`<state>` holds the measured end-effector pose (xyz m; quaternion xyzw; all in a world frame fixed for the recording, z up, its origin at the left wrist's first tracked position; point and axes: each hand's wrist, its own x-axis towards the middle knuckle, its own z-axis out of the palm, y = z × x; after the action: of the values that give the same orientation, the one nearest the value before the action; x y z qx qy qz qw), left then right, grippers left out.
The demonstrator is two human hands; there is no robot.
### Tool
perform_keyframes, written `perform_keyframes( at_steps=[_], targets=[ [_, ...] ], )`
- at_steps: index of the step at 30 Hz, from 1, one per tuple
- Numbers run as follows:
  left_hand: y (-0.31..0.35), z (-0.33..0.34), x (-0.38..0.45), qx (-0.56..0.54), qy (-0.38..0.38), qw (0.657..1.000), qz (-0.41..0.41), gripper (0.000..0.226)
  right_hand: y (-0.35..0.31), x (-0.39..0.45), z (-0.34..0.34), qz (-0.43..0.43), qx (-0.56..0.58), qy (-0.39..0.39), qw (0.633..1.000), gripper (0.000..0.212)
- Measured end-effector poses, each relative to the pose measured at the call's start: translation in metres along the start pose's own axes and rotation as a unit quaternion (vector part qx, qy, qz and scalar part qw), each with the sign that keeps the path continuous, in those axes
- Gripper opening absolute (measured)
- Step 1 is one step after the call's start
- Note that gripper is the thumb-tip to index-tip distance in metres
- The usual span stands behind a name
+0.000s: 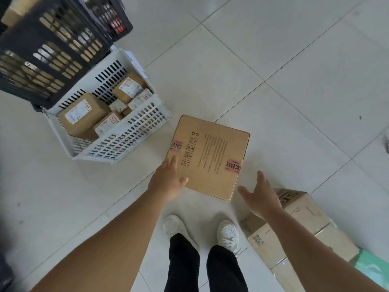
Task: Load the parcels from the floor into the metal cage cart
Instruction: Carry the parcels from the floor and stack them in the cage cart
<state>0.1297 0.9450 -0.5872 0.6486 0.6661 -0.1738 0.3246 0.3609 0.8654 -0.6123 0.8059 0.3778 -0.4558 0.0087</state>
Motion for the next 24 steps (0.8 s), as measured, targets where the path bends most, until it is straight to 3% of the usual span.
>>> perform_keyframes(
  at_steps=[9,11,16,20,24],
  targets=[
    [-0.029,0.024,0.105,0.018,-0.015,1.0,0.011,0.094,-0.017,0.081,0.057,0.024,0.03,0.004,0.999,0.083],
    [-0.035,0.032,0.125,0.02,-0.019,1.0,0.015,0.1,-0.02,0.097,0.073,0.036,0.07,0.021,0.997,0.093],
    [-0.051,0.048,0.157,-0.069,-0.019,0.997,0.0,0.12,-0.018,0.129,0.103,0.074,0.188,0.067,0.977,0.101],
    [-0.062,0.05,0.168,-0.14,-0.032,0.99,0.005,0.13,-0.007,0.14,0.113,0.069,0.267,0.064,0.959,0.123],
    [-0.062,0.048,0.163,-0.147,-0.02,0.989,0.008,0.126,-0.009,0.135,0.114,0.069,0.283,0.068,0.954,0.115]
  ],
)
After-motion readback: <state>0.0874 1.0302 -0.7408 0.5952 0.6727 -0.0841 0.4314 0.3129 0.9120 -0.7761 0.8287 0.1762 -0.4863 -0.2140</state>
